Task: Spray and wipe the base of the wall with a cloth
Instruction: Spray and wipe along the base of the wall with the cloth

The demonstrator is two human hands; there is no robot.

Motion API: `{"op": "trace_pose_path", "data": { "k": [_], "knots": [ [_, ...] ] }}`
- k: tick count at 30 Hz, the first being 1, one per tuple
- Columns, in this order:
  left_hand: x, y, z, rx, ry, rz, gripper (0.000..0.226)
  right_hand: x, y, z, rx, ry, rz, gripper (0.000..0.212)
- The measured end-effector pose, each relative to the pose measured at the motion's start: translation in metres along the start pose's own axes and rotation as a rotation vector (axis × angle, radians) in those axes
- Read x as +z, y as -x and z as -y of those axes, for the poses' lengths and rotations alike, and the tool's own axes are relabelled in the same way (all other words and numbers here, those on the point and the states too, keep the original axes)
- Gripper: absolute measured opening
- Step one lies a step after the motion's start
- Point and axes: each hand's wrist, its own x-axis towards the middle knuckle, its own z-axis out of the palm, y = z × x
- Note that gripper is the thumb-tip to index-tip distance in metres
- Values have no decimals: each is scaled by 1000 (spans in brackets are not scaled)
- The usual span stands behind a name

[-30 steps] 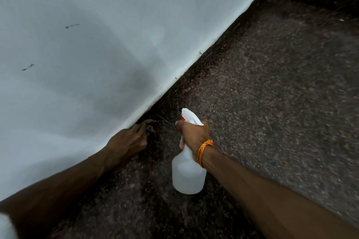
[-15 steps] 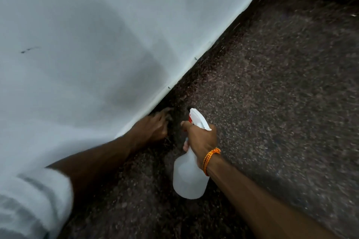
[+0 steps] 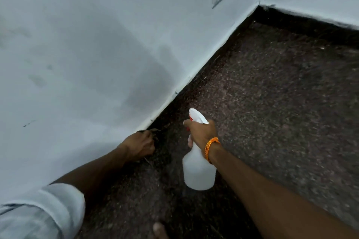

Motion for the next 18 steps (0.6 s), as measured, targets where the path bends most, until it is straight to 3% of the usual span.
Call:
{"op": "trace_pose_path", "data": {
  "k": [3,5,10,12,14,17,18],
  "knots": [
    [-3,2,6,-8,-46,-24,22,0,0,1,-22,112,37,46],
    [-13,-9,11,-114,-8,-160,11,-2,0,-3,1,118,42,51],
    [-46,-18,32,-224,50,-449,34,7,-16,-7,31,126,48,52],
    [-52,-23,32,-208,60,-451,35,6,-15,-7,68,151,79,56],
    [-25,-88,32,-99,70,-477,30,11,-57,-19,37,153,-39,55],
    [-27,-92,33,-120,24,-470,13,9,-70,-11,47,193,-14,60],
    [-22,-84,29,-157,29,-463,16,12,-67,-11,41,203,-3,62]
  ]
}}
